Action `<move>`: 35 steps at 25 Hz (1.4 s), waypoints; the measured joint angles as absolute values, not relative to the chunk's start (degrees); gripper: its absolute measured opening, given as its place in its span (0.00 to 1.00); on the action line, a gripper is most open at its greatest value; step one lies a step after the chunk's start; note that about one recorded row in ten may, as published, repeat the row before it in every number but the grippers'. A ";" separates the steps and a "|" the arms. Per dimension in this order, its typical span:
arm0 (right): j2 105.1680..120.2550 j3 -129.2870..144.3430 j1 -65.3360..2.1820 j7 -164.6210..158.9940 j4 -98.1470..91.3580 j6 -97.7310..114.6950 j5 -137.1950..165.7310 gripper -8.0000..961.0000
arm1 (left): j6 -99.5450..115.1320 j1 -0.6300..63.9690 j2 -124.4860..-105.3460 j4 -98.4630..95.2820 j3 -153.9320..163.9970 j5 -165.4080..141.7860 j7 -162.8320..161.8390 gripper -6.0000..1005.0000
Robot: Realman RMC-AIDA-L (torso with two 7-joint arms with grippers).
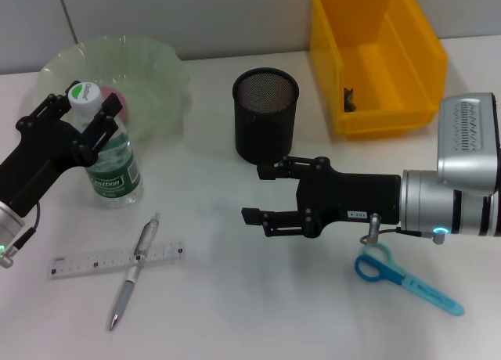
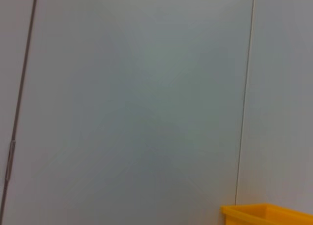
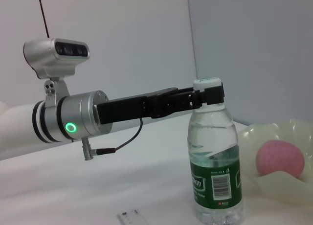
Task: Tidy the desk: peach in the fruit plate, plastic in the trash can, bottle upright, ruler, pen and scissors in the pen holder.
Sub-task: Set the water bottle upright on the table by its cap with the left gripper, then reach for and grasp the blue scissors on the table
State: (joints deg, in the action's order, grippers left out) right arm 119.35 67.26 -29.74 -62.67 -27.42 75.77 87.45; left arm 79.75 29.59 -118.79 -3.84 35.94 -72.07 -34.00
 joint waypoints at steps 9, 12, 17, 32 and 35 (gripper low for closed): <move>119.35 67.22 -29.69 -62.66 -27.42 75.83 87.45 0.82 | 82.14 28.73 -118.63 -5.27 35.93 -72.08 -36.12 0.66; 119.35 67.17 -29.69 -62.66 -27.42 75.84 87.45 0.82 | 83.33 27.31 -118.53 -7.80 36.19 -72.08 -39.78 0.70; 119.36 66.73 -29.54 -62.61 -27.43 75.87 87.45 0.82 | 89.95 23.27 -118.26 -11.98 36.37 -72.25 -43.08 0.75; 118.71 56.18 -23.57 -62.23 -29.67 86.49 86.79 0.81 | 101.96 19.26 -114.97 -26.53 50.46 -85.93 -66.85 0.81; 118.18 54.09 -21.28 -62.21 -30.26 90.27 87.03 0.81 | 101.96 20.83 -115.45 -26.78 50.61 -91.07 -67.87 0.81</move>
State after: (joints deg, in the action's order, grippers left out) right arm 118.18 54.09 -21.28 -62.21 -30.26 90.27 87.03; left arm 101.96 20.83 -115.45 -26.78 50.61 -91.07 -67.87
